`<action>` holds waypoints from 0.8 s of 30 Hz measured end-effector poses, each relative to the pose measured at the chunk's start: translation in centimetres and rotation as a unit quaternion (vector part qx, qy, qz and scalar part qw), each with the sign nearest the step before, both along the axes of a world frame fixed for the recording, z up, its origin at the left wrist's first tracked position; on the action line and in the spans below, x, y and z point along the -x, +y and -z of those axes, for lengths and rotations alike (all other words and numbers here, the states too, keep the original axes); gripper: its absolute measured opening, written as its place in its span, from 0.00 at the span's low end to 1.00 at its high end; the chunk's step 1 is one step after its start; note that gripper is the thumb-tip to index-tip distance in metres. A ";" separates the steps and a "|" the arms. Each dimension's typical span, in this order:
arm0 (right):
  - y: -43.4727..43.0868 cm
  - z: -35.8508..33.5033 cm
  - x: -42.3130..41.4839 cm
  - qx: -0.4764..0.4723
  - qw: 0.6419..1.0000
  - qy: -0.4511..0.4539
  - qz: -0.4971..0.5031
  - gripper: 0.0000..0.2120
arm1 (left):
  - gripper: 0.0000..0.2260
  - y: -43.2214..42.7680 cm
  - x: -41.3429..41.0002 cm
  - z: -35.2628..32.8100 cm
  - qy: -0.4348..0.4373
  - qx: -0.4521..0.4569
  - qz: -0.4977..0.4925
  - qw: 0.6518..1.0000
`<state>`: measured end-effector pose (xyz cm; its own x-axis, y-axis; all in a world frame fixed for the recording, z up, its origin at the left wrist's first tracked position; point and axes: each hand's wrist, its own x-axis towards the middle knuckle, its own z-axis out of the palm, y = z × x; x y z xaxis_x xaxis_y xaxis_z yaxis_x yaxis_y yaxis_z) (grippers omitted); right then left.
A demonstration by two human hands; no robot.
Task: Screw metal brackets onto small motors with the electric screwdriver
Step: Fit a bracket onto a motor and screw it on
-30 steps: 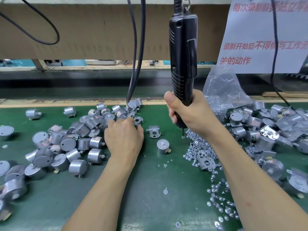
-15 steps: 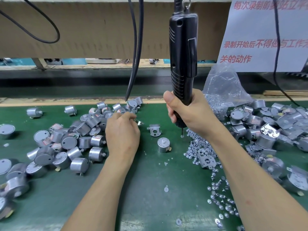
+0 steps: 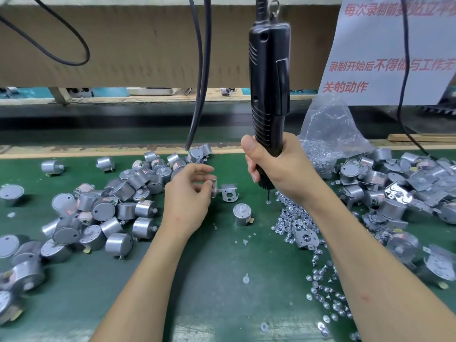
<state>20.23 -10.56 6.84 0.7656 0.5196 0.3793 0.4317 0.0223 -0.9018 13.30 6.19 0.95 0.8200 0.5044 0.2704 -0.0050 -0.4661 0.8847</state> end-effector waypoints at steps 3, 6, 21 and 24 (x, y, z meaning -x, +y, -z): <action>0.0 -0.1 0.1 -0.008 1.000 0.005 0.001 0.29 | 0.11 0.0 0.2 -0.1 0.016 0.015 0.036 0.999; 0.0 -0.1 0.2 -0.011 1.000 0.005 0.003 0.29 | 0.10 0.1 0.3 -0.1 0.045 -0.039 0.078 0.995; 0.4 0.2 0.4 -0.106 0.990 0.057 -0.072 0.39 | 0.06 -2.5 0.4 -0.5 -0.011 -0.021 0.083 0.996; 0.6 0.4 0.3 -0.135 0.982 0.091 -0.095 0.41 | 0.07 -3.3 -0.1 -0.2 -0.016 -0.025 0.085 0.996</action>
